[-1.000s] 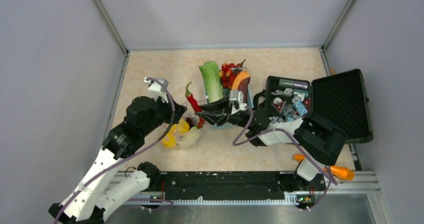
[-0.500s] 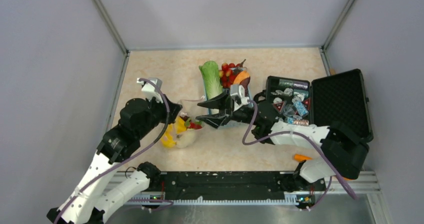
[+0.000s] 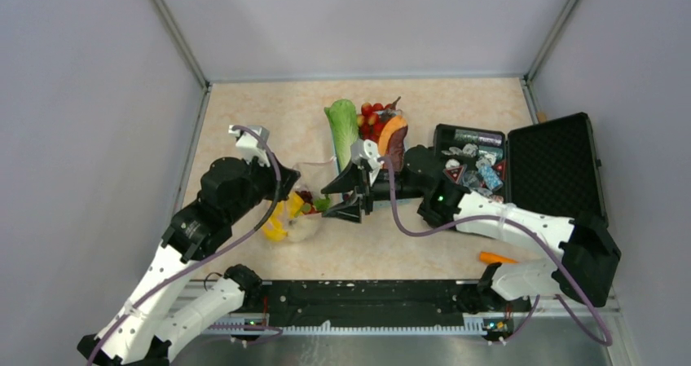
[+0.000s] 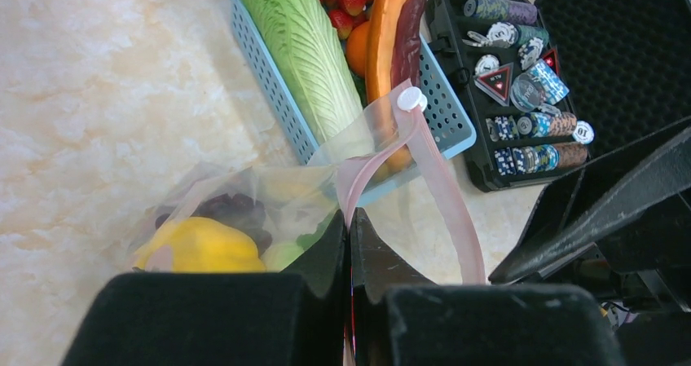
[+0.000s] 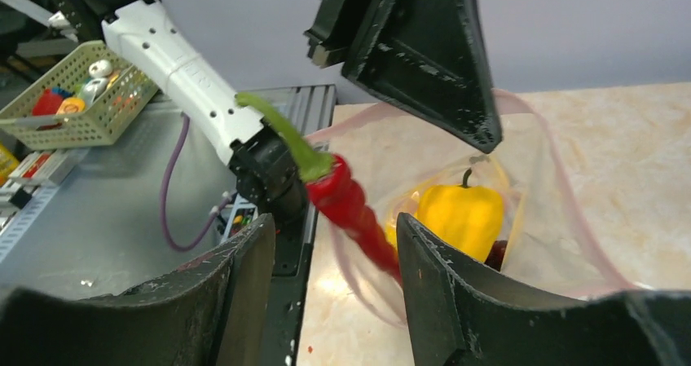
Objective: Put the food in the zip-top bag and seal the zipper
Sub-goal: Place the fake vegetable in the zipper food storage bag.
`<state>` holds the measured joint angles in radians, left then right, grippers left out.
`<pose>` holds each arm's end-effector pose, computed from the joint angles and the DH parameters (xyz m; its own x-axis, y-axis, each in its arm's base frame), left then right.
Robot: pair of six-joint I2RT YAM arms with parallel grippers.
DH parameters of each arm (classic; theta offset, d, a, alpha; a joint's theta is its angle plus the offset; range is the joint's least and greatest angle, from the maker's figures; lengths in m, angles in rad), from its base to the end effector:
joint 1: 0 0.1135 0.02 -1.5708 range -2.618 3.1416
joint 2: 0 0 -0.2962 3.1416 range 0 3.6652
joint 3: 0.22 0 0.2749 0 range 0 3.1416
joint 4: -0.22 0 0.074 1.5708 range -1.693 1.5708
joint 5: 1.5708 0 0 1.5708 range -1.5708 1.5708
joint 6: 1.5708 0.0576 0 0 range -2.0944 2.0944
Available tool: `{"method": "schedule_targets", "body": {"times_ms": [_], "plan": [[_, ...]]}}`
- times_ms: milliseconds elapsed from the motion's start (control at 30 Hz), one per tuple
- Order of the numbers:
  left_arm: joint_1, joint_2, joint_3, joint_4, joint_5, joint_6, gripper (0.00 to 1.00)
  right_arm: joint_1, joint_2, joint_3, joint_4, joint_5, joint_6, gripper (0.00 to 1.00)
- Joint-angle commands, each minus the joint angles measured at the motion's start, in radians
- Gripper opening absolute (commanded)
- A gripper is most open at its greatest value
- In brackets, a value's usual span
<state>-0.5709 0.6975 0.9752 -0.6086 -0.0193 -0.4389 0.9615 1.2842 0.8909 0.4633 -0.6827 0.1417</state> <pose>0.1344 -0.0850 0.3922 -0.4705 -0.2027 -0.8588 0.3590 0.8451 -0.3962 0.1565 0.2877 0.3585 -0.1011 0.0466 -0.9938 -0.9921 -0.0794 0.0972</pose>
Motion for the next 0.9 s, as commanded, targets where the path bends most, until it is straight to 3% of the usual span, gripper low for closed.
{"method": "schedule_targets", "body": {"times_ms": [0,333,400,533,633,867], "plan": [[0.001,0.015,0.035,0.053,0.014,0.009,0.0,0.042,-0.041,0.012,-0.073,0.009,-0.045,0.56],[0.001,0.008,0.036,0.046,0.011,0.003,0.0,0.067,0.104,0.117,0.022,0.04,-0.021,0.57],[0.002,0.008,0.033,0.043,0.012,0.003,0.0,0.068,0.118,0.128,0.041,0.036,-0.008,0.46],[0.001,0.007,0.029,0.042,0.015,0.002,0.0,0.07,0.098,0.106,0.061,0.019,-0.03,0.07],[0.001,0.01,0.022,0.048,0.014,0.002,0.0,0.071,0.062,0.048,0.146,0.015,-0.052,0.0],[0.002,0.014,0.02,0.053,0.014,0.003,0.0,0.07,0.023,0.02,0.183,0.043,-0.134,0.0]]}}
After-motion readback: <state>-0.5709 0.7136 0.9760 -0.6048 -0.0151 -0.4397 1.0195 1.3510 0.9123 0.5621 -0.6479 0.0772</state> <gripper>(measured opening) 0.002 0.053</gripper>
